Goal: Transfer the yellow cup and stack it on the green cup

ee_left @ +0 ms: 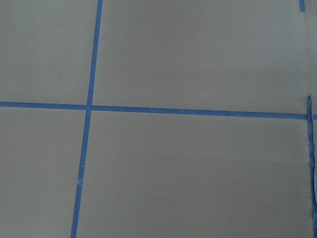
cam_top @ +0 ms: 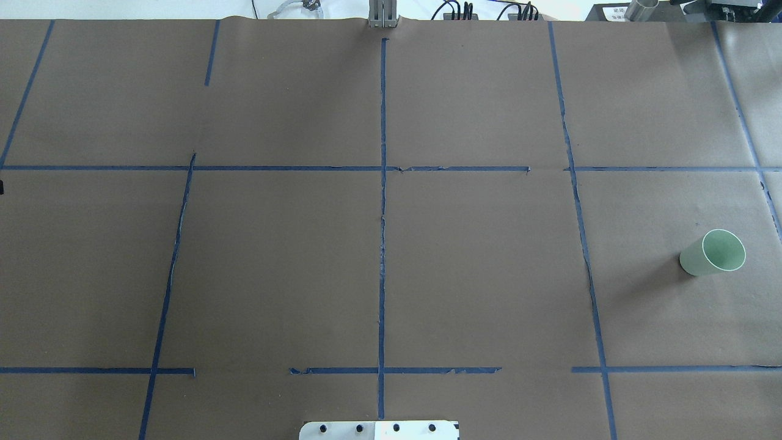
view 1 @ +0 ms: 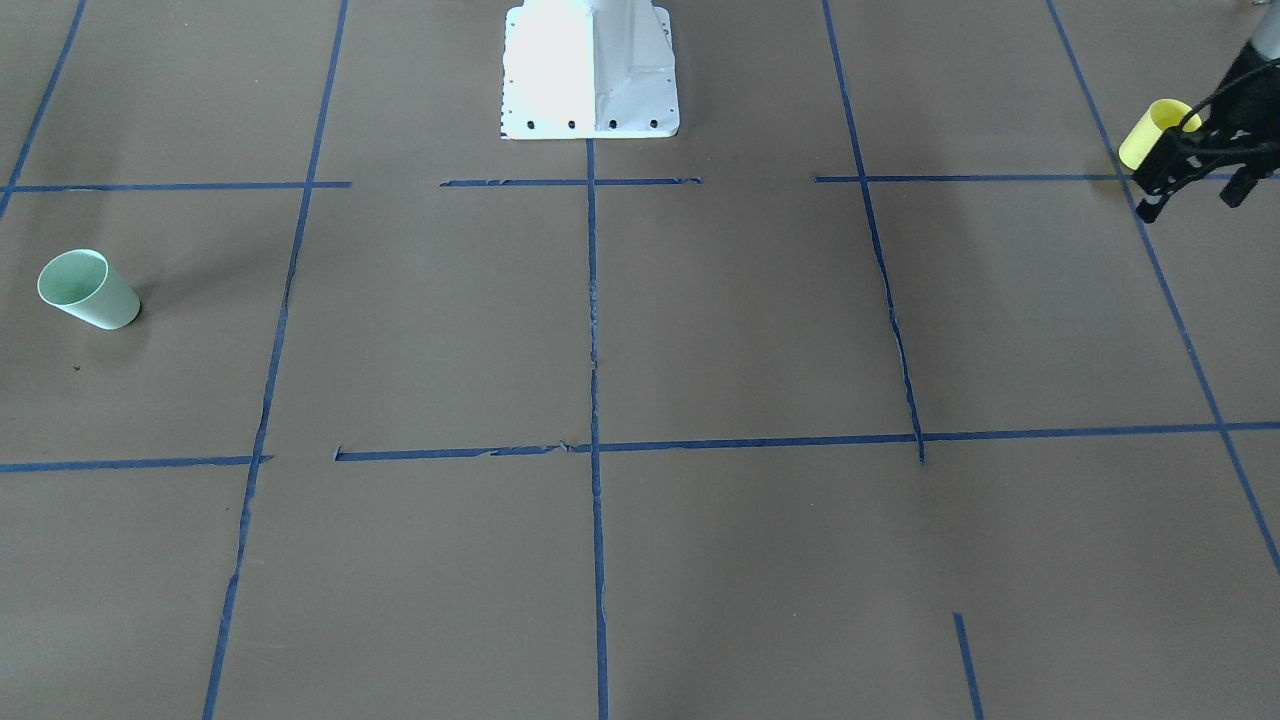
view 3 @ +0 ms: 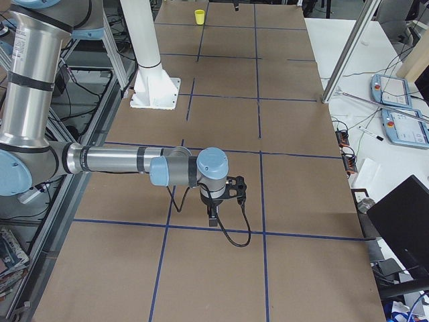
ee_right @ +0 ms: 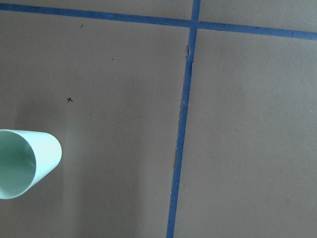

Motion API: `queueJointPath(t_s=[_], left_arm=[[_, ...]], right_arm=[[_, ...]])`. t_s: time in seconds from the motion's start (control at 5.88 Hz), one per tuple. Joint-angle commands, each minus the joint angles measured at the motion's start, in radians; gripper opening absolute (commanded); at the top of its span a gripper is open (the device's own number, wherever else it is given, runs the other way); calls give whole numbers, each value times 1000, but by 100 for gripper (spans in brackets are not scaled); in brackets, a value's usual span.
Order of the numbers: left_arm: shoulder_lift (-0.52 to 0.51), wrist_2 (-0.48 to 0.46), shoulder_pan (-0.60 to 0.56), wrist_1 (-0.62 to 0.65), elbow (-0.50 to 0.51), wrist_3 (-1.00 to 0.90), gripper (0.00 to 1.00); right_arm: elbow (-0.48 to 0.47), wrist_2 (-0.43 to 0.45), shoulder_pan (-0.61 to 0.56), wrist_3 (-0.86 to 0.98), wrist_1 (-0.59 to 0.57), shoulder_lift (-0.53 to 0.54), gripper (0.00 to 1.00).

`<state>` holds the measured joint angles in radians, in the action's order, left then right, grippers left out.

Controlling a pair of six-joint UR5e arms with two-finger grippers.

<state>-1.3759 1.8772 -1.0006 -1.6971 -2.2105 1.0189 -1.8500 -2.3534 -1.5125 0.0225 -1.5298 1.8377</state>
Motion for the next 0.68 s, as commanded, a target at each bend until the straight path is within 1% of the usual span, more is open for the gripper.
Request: queueJointPath(t_s=[0.0,0.17,0.34,0.51], left_arm=[[38,-346,304,22,-35,461,100],[67,-474,447,136,-35,679,100],[67,-578,597,286,-34,984,100],[63,-616,679,413,-32,1220,100]], right_arm=[[0,-1,0,0,2,0,100],[2,-1,0,1,2,0,100],[2,-1,2,1,2,0,100],[3,-1,0,1,2,0,100]])
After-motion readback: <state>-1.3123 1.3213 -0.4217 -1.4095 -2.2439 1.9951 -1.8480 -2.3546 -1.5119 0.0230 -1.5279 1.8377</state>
